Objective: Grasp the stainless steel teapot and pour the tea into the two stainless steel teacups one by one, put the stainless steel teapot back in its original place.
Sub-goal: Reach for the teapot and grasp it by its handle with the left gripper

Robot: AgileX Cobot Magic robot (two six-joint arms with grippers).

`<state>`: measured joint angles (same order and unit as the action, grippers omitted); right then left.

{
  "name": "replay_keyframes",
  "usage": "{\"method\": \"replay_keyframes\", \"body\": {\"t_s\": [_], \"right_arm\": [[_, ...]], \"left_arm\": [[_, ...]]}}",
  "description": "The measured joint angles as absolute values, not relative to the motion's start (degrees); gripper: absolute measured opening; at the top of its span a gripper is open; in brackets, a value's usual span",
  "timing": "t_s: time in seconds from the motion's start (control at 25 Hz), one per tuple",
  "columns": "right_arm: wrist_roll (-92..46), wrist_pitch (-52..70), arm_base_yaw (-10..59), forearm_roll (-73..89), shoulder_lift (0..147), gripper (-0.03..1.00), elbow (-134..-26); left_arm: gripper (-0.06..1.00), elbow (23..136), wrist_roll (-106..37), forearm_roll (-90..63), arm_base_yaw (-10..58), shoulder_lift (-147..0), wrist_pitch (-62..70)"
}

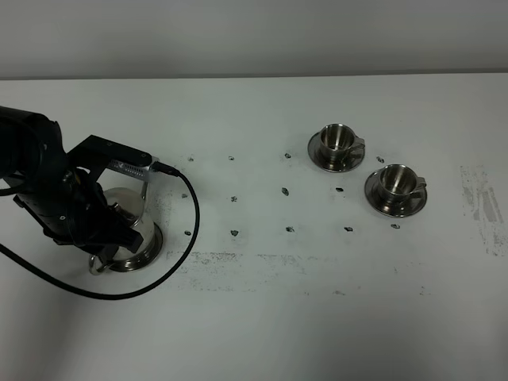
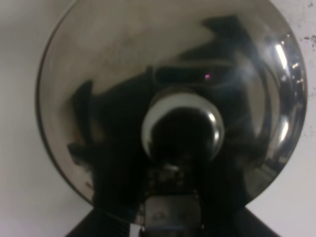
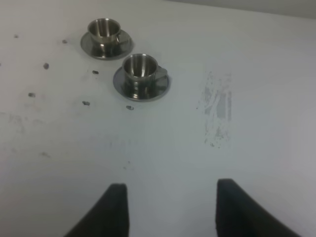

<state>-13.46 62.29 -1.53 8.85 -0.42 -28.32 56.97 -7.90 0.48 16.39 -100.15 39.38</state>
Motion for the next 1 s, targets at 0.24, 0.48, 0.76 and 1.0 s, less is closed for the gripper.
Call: {"method": "replay_keyframes", "body": {"t_s": [0.24,0.48,0.76,1.0], "right_arm": [[-13.46,62.29,-1.53,8.85,-0.42,0.42,-28.32],[-13.46,62.29,-1.53,8.85,-0.42,0.42,-28.32],[-13.46,62.29,-1.53,8.85,-0.42,0.42,-28.32],[-13.46,62.29,-1.53,8.85,-0.42,0.42,-28.32]], "left_arm": [[0.26,56.97,-7.33,0.48,16.39,-100.15,39.76],[0.19,56.97,-7.12,0.48,16.39,-100.15,40.14],[0.19,56.97,-7.13,1.13,16.43,-100.11,40.03],[0.19,56.97,-8.01,1.89,16.49,-96.55,40.54]]}}
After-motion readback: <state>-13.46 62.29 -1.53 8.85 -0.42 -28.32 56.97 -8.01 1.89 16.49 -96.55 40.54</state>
